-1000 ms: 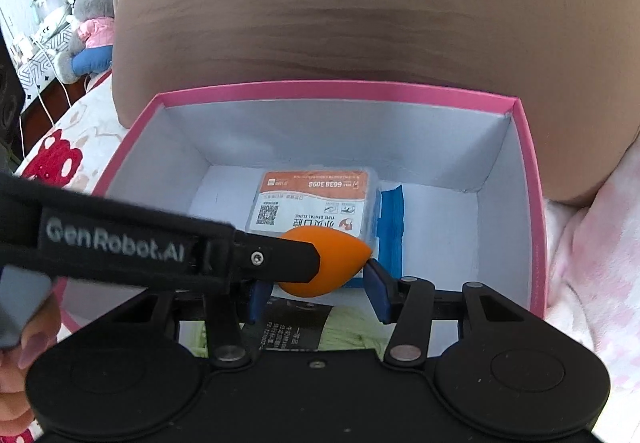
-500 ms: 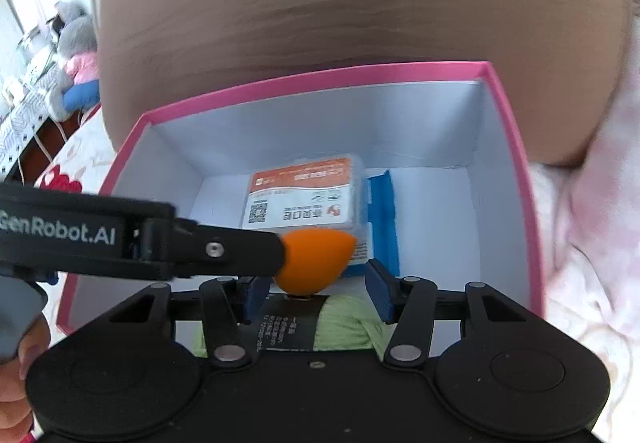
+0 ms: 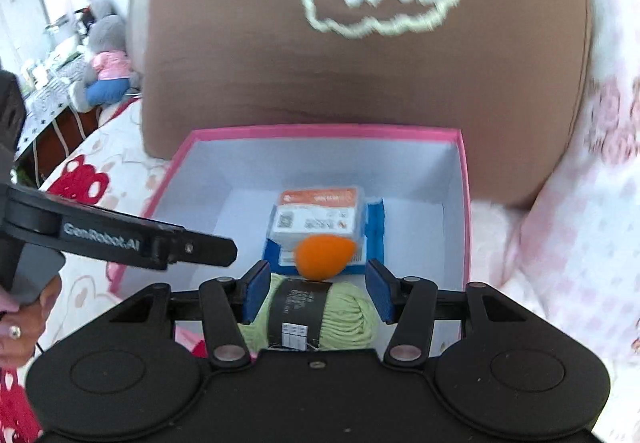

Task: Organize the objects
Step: 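Open the right tool to release the sponge and lift out of the box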

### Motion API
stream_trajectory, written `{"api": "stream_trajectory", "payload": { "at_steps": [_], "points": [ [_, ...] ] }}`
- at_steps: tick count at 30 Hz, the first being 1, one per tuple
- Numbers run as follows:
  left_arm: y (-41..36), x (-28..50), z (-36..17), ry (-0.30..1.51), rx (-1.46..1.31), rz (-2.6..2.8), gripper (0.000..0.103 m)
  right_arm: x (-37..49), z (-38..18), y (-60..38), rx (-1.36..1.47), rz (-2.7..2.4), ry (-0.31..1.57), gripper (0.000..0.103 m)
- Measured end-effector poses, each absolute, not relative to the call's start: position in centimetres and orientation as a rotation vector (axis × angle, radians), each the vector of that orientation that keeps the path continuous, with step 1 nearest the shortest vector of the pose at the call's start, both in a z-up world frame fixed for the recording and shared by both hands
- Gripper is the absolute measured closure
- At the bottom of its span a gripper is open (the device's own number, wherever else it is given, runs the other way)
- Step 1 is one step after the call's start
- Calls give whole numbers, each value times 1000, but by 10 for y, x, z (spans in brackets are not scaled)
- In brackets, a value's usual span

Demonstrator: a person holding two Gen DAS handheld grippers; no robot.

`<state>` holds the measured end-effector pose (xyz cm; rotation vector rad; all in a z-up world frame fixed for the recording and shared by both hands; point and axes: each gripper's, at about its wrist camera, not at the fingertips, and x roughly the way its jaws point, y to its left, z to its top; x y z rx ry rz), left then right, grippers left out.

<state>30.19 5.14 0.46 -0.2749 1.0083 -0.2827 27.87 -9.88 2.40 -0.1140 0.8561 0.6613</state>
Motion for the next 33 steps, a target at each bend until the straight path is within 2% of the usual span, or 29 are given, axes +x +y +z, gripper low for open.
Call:
{"api": "stream_trajectory", "payload": {
  "at_steps": [8, 21, 33],
  "points": [
    [56, 266, 49, 969, -182, -291, 37, 251, 48, -106, -90, 645, 796, 45],
    [57, 212, 91, 950, -142, -315, 36, 193, 87, -120, -119, 655, 699, 41],
    [68, 158, 124, 887, -48, -302, 33, 150, 108, -133, -194, 652, 668, 32]
  ]
}}
